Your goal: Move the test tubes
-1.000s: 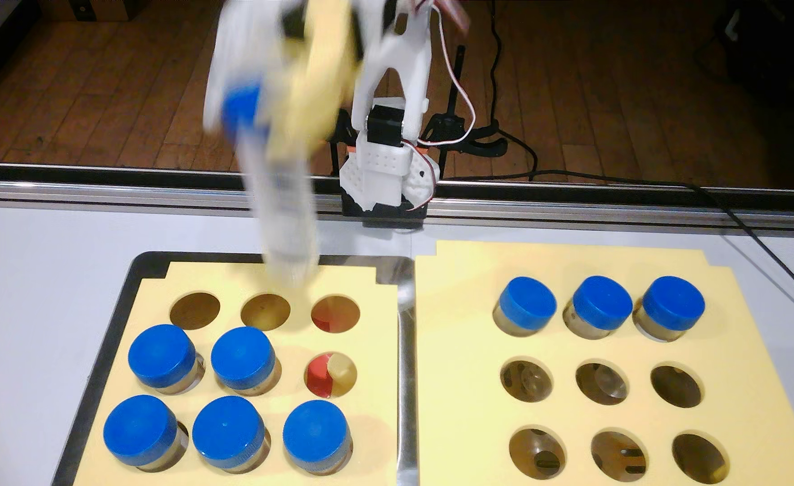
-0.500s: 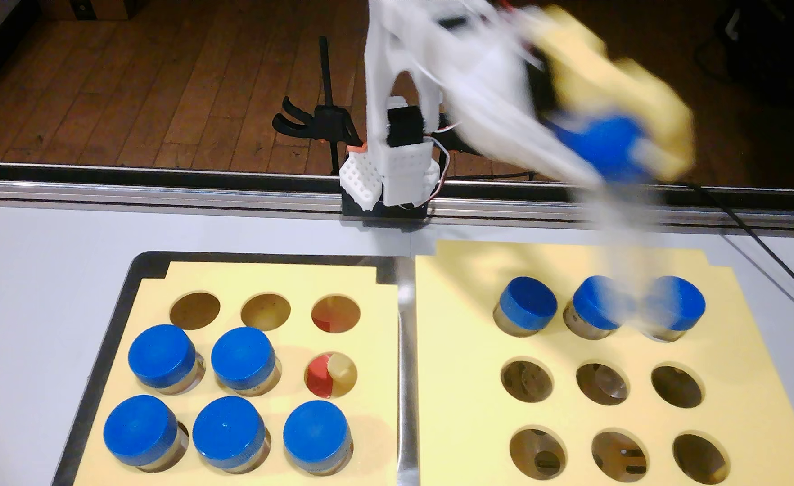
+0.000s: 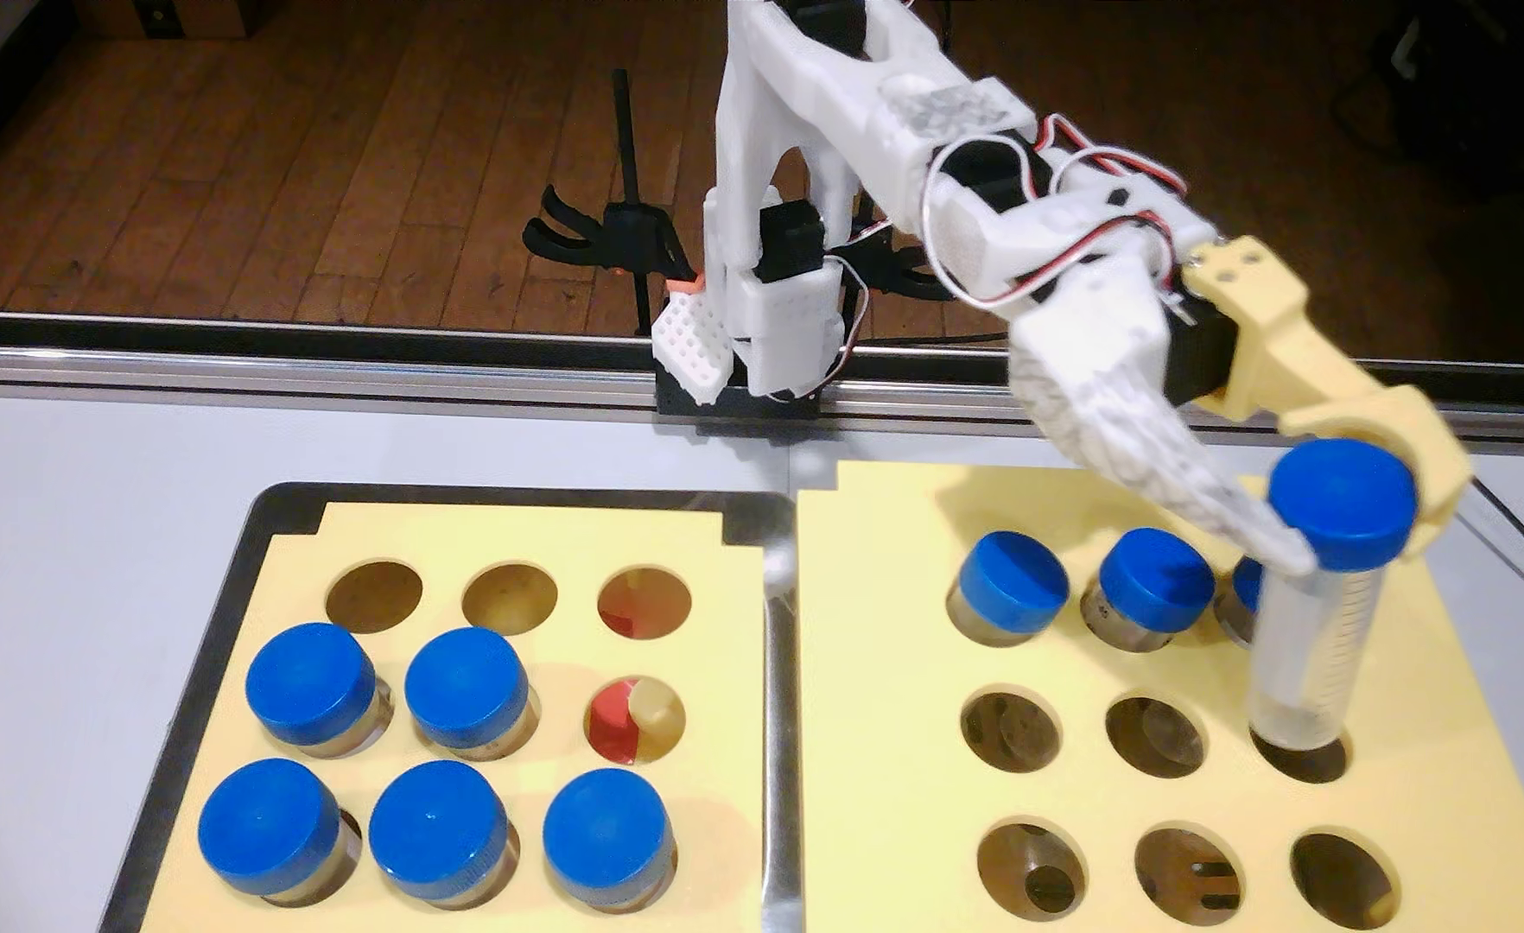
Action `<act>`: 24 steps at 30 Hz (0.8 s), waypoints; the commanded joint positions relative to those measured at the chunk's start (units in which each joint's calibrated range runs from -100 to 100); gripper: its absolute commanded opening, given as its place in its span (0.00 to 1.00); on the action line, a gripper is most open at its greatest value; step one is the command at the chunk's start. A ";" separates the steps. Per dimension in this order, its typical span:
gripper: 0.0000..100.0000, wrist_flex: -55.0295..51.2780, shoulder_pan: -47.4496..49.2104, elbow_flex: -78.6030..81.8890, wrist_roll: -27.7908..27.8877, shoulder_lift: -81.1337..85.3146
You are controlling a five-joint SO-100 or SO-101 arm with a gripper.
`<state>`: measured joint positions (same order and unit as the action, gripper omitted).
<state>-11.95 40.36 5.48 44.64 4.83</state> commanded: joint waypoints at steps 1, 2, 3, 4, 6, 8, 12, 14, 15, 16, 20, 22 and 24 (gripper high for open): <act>0.16 1.19 1.10 -1.26 1.81 -2.88; 0.16 1.19 1.47 -1.89 1.86 -4.53; 0.16 1.19 1.99 -2.71 1.86 -6.09; 0.16 1.19 2.73 -3.98 1.86 -8.52; 0.17 1.19 3.25 -4.53 1.86 -10.08; 0.17 1.19 3.62 -4.62 1.44 -10.95; 0.29 1.09 3.17 -4.62 1.34 -11.04; 0.34 1.09 3.03 -4.62 0.08 -11.30; 0.34 1.09 3.03 -4.62 -0.02 -11.39; 0.34 1.09 3.03 -4.53 -0.02 -11.47; 0.34 1.29 0.43 -5.16 0.18 -10.87; 0.34 1.29 -2.68 -7.16 0.50 -10.61; 0.34 1.19 -7.50 -9.16 1.91 -6.26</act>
<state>-11.95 38.60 0.70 44.99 -7.03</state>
